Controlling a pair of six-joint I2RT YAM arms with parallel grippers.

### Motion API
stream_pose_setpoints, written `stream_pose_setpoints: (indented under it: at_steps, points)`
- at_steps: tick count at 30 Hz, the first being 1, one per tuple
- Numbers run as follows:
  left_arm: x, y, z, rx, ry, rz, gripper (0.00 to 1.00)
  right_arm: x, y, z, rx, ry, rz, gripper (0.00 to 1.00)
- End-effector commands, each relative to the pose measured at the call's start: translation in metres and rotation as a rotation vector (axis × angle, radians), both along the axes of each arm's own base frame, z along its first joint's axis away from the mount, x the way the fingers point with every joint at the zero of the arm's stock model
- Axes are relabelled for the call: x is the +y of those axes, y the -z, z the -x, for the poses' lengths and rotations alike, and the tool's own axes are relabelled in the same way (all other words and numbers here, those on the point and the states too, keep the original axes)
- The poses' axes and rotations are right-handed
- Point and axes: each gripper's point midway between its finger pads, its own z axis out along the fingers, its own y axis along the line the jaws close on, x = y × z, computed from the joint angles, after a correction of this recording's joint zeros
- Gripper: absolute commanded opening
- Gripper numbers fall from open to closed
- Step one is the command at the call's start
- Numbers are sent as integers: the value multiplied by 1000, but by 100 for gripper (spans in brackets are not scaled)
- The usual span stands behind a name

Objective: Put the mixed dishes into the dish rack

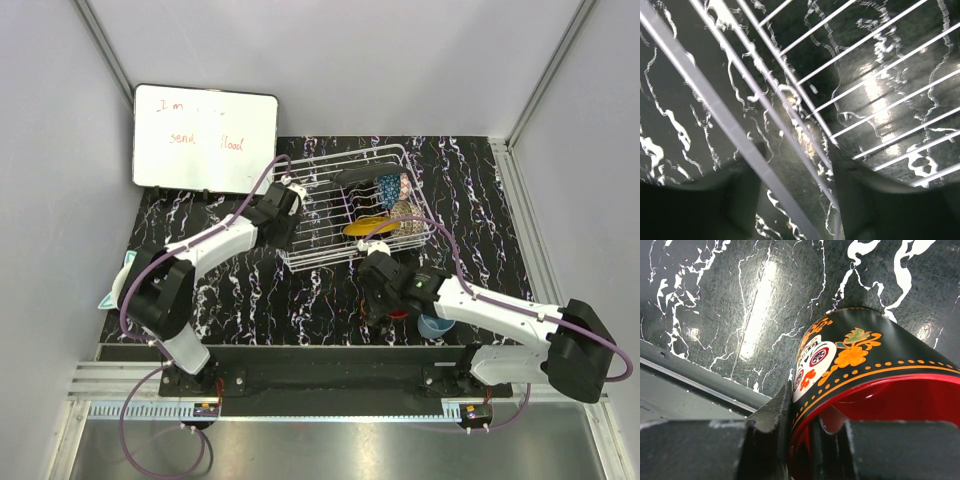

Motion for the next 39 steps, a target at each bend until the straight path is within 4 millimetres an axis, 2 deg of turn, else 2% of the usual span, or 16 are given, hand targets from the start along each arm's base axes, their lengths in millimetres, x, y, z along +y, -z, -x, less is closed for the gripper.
stream_pose_setpoints:
  at_steps: [1, 2, 6, 11, 16, 20, 23, 28, 30, 31, 32, 34, 35, 39]
  points:
    - [-19, -31, -20, -116, 62, 83, 44, 3, -11, -4, -40, 37, -49, 1]
    - [-20, -33, -22, -125, 71, 82, 38, 3, -10, -4, -40, 38, -47, 1]
    - [-20, -29, -18, -135, 128, 58, 30, 4, -7, -4, -32, 35, -37, 0]
    - [-27, -28, -11, -145, 186, 50, 26, 5, -7, -4, -27, 35, -45, 0]
    - [-29, -23, 0, -155, 239, 27, 18, 8, -13, -5, -44, 20, -57, 0]
    - [-28, -16, 10, -165, 302, -14, 17, 11, -18, -7, -52, 9, -64, 0]
    - [-24, -15, 8, -177, 301, -40, 18, 13, -21, -7, -55, 2, -70, 0]
    - [-28, -22, 1, -206, 308, -37, 19, 15, -21, -8, -55, -4, -70, 0]
    - [-30, -26, -1, -210, 306, -29, 27, 17, -22, -8, -59, -15, -73, 0]
    - [-33, -33, -5, -224, 306, -21, 38, 18, -22, -10, -63, -20, -68, 0]
    - [-33, -35, -6, -226, 305, -22, 72, 21, -24, -10, -69, -28, -77, 0]
    - [-36, -55, -12, -263, 285, -5, 99, 26, -27, -14, -79, -44, -80, 0]
    - [-32, -61, -13, -271, 268, -14, 99, 30, -33, -16, -88, -52, -89, 0]
    - [-25, -118, -16, -359, 234, 42, 99, 41, -51, -22, -120, -92, -116, 0]
